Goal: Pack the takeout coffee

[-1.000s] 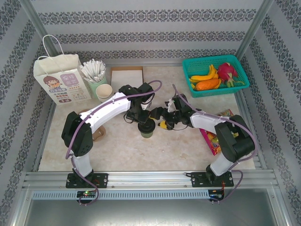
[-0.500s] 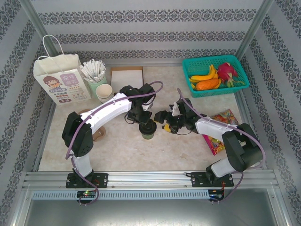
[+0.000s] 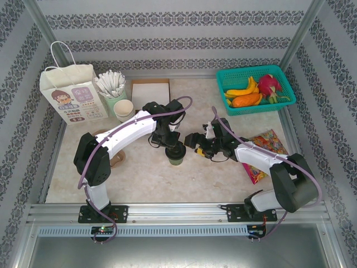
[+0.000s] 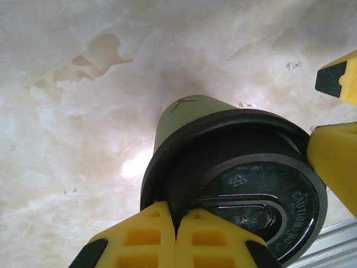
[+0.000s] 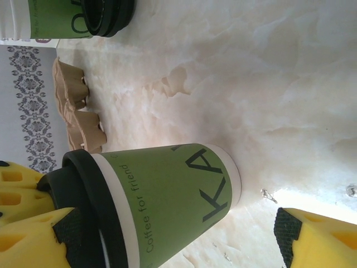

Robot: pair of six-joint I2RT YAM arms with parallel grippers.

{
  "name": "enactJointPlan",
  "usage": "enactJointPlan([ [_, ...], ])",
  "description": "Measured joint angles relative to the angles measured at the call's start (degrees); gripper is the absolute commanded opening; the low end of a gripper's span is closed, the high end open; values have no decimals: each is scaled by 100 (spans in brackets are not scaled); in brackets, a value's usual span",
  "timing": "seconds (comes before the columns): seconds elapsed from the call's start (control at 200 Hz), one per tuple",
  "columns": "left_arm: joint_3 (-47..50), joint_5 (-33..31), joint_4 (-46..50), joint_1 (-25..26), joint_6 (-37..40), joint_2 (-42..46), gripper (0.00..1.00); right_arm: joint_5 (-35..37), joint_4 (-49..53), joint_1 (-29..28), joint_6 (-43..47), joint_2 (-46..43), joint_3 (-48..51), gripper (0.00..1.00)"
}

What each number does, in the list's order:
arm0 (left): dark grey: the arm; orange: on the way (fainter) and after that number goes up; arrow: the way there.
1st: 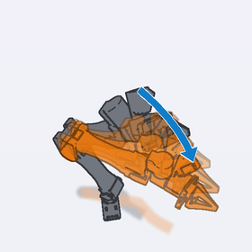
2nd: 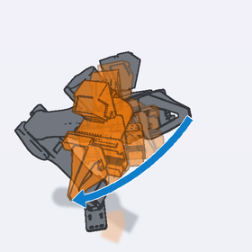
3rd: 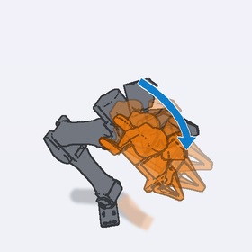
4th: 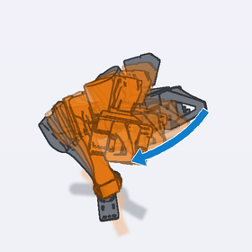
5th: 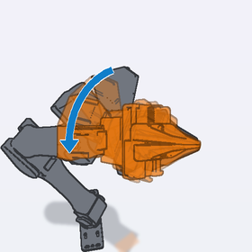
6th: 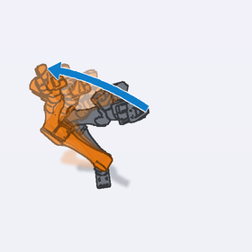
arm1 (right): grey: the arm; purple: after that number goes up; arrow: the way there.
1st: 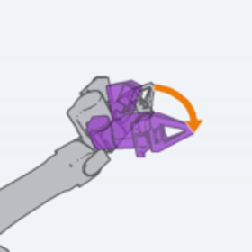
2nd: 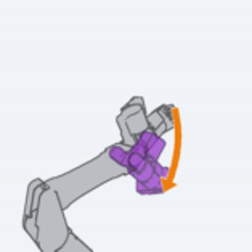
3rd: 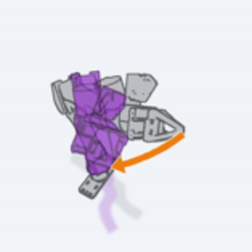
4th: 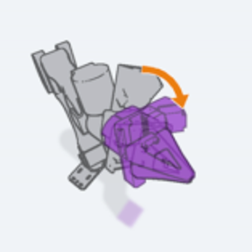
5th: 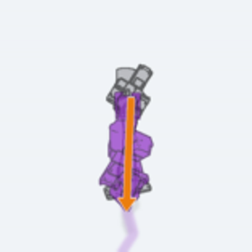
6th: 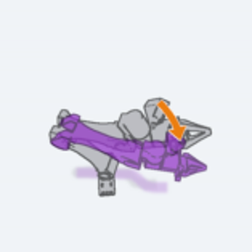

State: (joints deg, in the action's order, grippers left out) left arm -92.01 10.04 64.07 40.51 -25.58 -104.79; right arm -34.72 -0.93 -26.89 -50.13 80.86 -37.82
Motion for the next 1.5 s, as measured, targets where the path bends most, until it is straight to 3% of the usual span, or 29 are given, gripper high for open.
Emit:
enactJointPlan([
  [0.34, 2, -127, 129, 0, -133, 7, 0, -15, -409, -74, 173, 245, 39, 89],
  [0.415, 2, -129, 131, 0, -175, 7, 4, -9, -409, -74, 170, 216, 39, 90],
  [0.56, 2, -125, 129, 0, -232, 17, 12, 195, -133, -160, 219, -105, 46, 89],
  [0.774, -37, -129, 28, 0, -391, 17, 16, 278, 33, -374, 450, -804, 44, 82],
  [0.904, -122, -129, 17, 0, -439, 17, 19, 308, 79, -448, 474, -697, 28, 75],
  [1.304, -201, -98, 9, 0, -450, 17, 19, 481, 164, -599, 472, -442, -195, 75],
  [1.504, -201, 28, 4, 0, -448, 17, 21, 601, 234, -601, 472, -234, -293, 70],
])
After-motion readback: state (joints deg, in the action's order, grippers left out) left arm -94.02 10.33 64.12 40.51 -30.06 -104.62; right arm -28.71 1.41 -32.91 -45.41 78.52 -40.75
